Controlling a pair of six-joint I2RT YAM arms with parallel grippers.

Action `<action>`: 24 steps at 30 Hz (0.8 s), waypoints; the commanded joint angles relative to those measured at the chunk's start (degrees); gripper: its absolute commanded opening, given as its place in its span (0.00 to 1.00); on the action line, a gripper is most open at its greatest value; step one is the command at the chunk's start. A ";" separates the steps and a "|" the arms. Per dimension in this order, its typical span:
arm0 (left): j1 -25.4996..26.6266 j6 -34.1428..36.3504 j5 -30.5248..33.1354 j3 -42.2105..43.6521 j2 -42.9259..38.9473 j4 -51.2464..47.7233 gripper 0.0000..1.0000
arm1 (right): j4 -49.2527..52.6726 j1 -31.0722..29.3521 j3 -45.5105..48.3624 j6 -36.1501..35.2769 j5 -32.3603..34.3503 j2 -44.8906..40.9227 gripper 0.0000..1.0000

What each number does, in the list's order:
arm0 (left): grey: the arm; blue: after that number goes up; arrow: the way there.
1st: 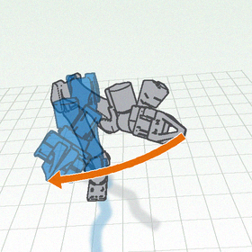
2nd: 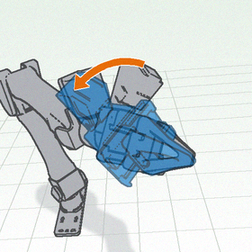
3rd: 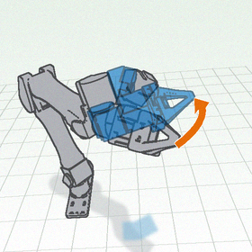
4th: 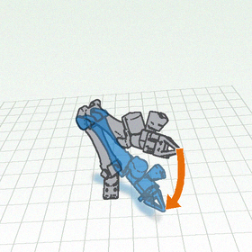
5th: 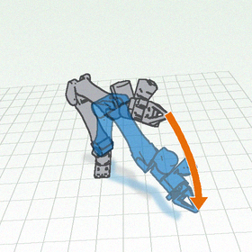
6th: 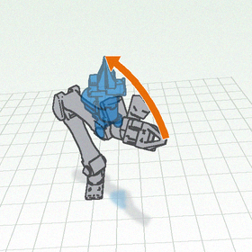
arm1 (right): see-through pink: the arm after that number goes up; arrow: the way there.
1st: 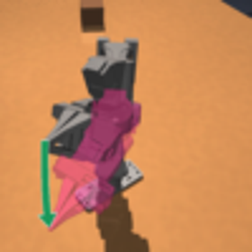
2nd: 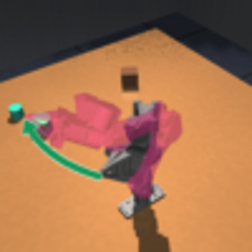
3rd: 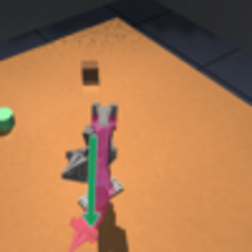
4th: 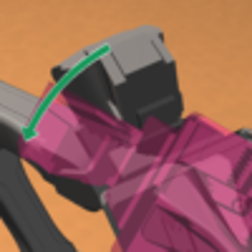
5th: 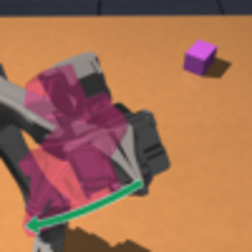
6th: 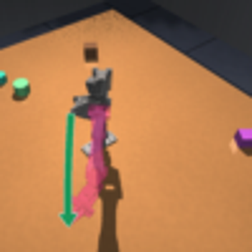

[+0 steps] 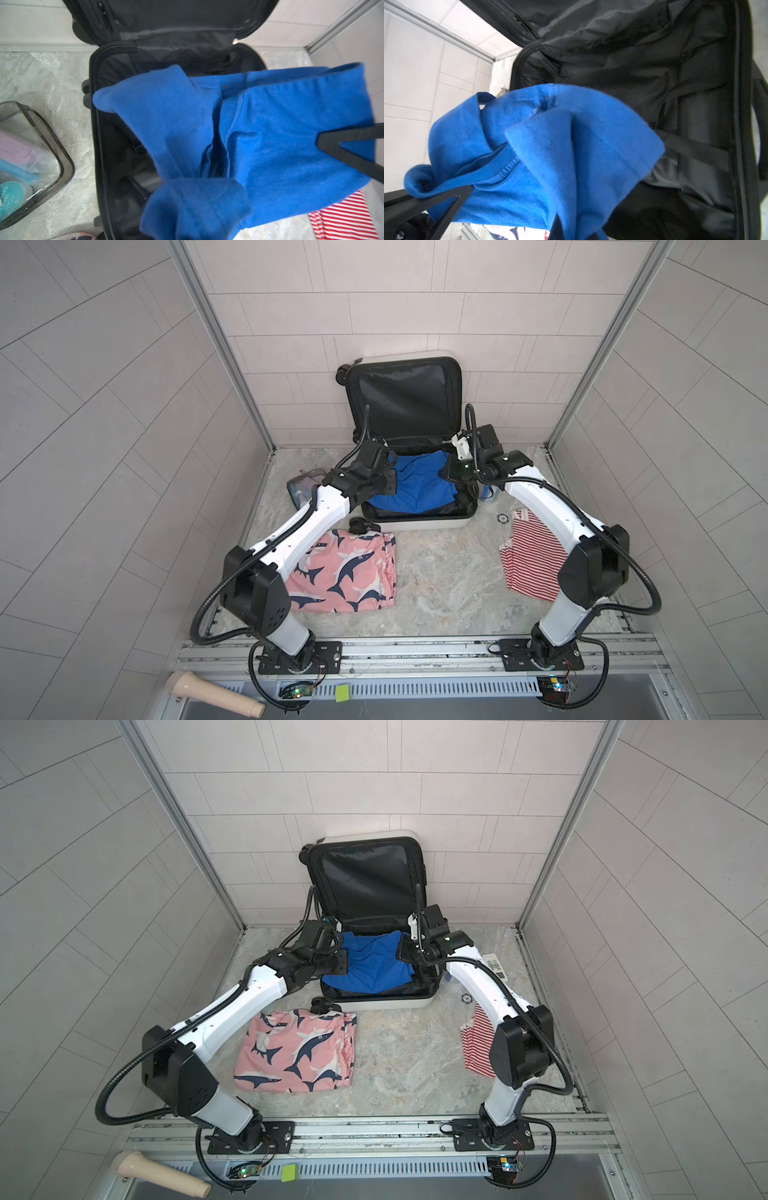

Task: Pack the luggage
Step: 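Lower the blue T-shirt into the suitcase with both grippers and release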

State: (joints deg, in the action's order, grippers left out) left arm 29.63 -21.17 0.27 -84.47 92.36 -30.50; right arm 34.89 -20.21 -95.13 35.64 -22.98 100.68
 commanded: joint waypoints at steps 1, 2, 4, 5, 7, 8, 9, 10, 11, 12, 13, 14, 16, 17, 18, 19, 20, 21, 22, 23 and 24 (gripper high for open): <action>-1.08 2.51 -1.35 -2.86 2.53 0.53 0.00 | 1.89 0.13 -4.21 -2.47 1.84 3.61 0.00; -1.39 2.68 -1.73 -3.26 3.54 0.75 0.00 | 2.25 0.30 -5.29 -2.80 1.97 5.13 0.00; -2.01 2.97 -1.86 -3.84 5.30 1.10 0.00 | 2.90 0.61 -7.36 -3.35 1.88 7.75 0.00; -2.34 3.13 -2.02 -4.10 6.36 1.36 0.00 | 3.30 0.77 -8.26 -3.63 1.84 9.19 0.00; -2.72 3.48 -2.04 -4.68 8.21 1.49 0.00 | 3.91 1.16 -9.49 -4.07 1.91 11.07 0.00; -2.86 3.67 -2.04 -4.98 9.26 1.50 0.00 | 4.17 1.47 -10.09 -4.17 1.81 12.28 0.00; -2.91 3.72 -2.12 -5.24 10.16 1.42 0.00 | 4.30 1.64 -10.24 -4.26 1.80 12.87 0.00; -2.99 3.79 -2.18 -5.58 11.19 1.33 0.00 | 4.46 1.98 -10.38 -4.30 1.80 13.59 0.00; -3.08 3.84 -2.42 -5.83 12.10 1.28 0.00 | 4.47 2.26 -10.37 -4.50 1.84 14.23 0.00; -3.15 3.83 -2.40 -6.16 13.04 1.19 0.00 | 4.57 2.57 -10.26 -4.60 2.01 14.91 0.00; -3.13 3.84 -2.40 -6.42 13.81 1.15 0.00 | 4.67 2.75 -10.25 -4.65 2.11 15.43 0.00; -3.13 4.01 -2.40 -6.65 14.55 0.99 0.00 | 4.75 2.94 -10.34 -4.86 2.28 16.17 0.00; -3.10 4.03 -1.94 -7.06 16.03 0.78 0.00 | 5.39 3.23 -10.86 -5.30 2.64 17.52 0.00; -3.10 4.02 -1.58 -7.27 16.77 0.56 0.00 | 5.79 3.27 -11.10 -5.58 2.91 18.30 0.00; -3.12 4.03 -1.09 -7.59 17.58 0.32 0.00 | 5.95 3.31 -11.37 -5.82 3.28 18.94 0.00; -3.17 4.03 -0.65 -7.92 18.18 -0.01 0.00 | 6.13 3.37 -11.63 -5.97 3.53 19.49 0.00; -3.18 4.07 0.00 -8.29 18.93 -0.43 0.00 | 6.33 3.46 -11.90 -6.02 3.68 20.17 0.00; -3.31 3.92 0.66 -8.71 19.77 -0.96 0.00 | 6.38 3.51 -12.29 -6.07 3.89 20.72 0.00; -3.43 3.77 1.06 -9.10 20.42 -1.43 0.00 | 6.54 3.51 -12.56 -6.11 4.07 21.26 0.02; -3.55 3.49 1.70 -9.75 21.23 -2.14 0.00 | 7.00 3.51 -13.16 -6.15 4.43 22.01 0.05; -3.74 3.27 2.08 -10.34 21.93 -2.82 0.00 | 7.28 3.51 -13.70 -6.34 4.56 22.58 0.09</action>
State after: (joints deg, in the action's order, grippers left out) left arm 26.72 -18.13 -0.54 -92.03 112.92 -31.00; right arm 40.82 -16.91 -106.61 30.37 -20.29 122.37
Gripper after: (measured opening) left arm 0.085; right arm 0.095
